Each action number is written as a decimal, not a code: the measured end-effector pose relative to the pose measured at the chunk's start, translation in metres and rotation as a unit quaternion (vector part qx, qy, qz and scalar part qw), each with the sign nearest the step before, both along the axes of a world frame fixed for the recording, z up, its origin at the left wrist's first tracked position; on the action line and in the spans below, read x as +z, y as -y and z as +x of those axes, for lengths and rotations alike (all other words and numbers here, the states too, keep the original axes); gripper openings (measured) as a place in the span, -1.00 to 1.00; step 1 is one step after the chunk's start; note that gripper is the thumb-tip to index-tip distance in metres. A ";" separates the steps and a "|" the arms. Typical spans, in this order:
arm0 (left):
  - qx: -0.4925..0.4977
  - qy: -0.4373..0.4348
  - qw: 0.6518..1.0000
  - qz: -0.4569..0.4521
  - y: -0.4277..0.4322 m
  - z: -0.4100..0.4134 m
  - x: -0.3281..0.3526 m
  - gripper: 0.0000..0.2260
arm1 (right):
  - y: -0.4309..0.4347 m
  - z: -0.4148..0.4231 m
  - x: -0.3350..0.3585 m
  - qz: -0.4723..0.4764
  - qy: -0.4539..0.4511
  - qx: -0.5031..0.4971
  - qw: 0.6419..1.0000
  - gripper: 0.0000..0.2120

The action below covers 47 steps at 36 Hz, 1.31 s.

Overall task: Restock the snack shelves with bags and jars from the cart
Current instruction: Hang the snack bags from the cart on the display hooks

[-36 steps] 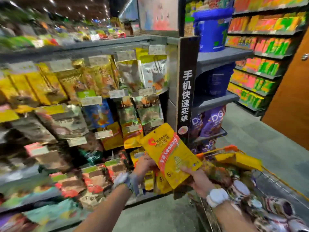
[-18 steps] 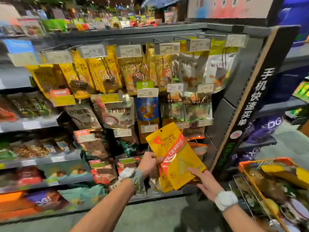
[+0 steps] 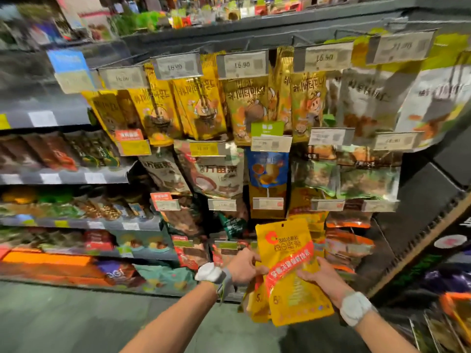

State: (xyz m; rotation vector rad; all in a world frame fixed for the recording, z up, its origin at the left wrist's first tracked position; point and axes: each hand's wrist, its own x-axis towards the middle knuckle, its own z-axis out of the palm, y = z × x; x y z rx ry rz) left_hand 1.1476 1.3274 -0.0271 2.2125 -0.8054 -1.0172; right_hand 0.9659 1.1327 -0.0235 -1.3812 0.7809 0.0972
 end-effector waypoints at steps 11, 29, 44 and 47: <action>-0.003 0.101 0.990 0.095 0.033 0.056 0.033 -0.19 | 0.059 0.023 -0.046 0.011 0.018 0.002 1.000 -0.08; -0.156 0.305 0.935 0.091 0.033 0.095 0.053 0.09 | 0.064 0.057 -0.067 -0.033 -0.020 -0.011 0.999 -0.07; -0.204 0.393 0.889 0.115 0.046 0.110 0.095 0.05 | 0.037 0.119 -0.041 -0.135 -0.011 0.010 0.991 -0.20; -0.200 0.406 0.885 0.113 0.044 0.111 0.097 0.05 | 0.038 0.126 -0.044 -0.133 -0.022 -0.007 0.991 -0.24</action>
